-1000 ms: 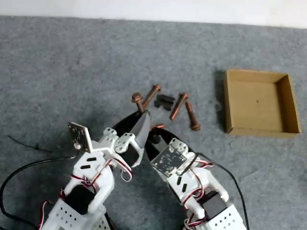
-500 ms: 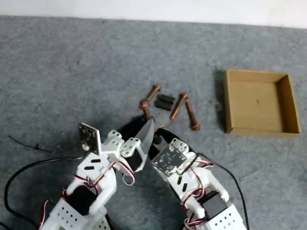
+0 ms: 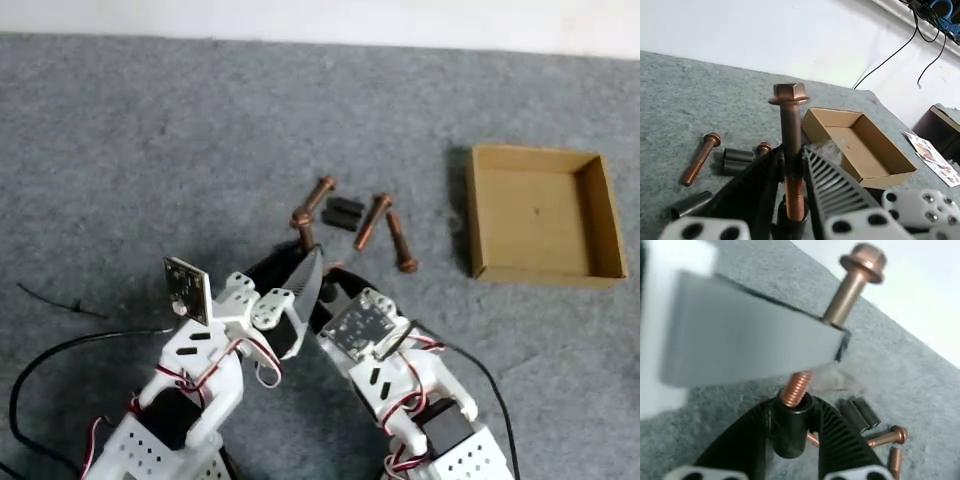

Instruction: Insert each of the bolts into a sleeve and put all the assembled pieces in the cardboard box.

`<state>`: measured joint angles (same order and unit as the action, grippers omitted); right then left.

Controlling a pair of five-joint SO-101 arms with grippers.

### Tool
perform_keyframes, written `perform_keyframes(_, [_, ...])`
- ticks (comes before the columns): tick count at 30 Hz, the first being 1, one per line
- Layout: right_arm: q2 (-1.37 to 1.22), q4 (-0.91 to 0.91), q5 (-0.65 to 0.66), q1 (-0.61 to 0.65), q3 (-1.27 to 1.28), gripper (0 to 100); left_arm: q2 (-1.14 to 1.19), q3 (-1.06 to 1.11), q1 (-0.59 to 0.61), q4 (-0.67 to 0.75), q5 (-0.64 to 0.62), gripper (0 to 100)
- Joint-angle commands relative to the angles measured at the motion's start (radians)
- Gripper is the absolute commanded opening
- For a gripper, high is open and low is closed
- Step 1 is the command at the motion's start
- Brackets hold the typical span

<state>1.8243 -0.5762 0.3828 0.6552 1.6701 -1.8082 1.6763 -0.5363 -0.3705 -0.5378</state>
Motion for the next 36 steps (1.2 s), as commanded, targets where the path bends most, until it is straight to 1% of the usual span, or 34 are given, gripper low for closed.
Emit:
perform_keyframes(1, [0.015, -0.001, -0.037, -0.025, 0.096, 0.5, -0.018, 0.019, -0.022, 0.011, 0.008, 1])
perform_keyframes(13, [0.015, -0.004, -0.026, -0.021, 0.096, 0.5, -0.018, 0.019, -0.016, 0.011, 0.008, 1])
perform_keyframes(15, [0.015, -0.004, 0.000, -0.021, 0.094, 0.5, -0.018, 0.019, -0.012, 0.034, 0.008, 1])
perform_keyframes(17, [0.013, -0.005, 0.018, 0.002, 0.096, 0.5, -0.018, 0.019, 0.028, 0.063, 0.006, 1])
perform_keyframes(19, [0.013, -0.005, 0.018, 0.019, 0.096, 0.5, -0.016, 0.019, 0.042, 0.069, 0.006, 1])
perform_keyframes(26, [0.013, -0.007, 0.018, 0.019, 0.094, 0.5, -0.016, 0.019, 0.021, 0.069, 0.006, 1])
perform_keyframes(31, [0.013, -0.038, 0.018, 0.018, 0.090, 0.5, -0.016, 0.019, -0.068, -0.003, 0.014, 1])
perform_keyframes(36, [0.013, -0.053, 0.018, 0.018, 0.088, 0.5, -0.016, 0.019, -0.068, -0.012, 0.014, 1])
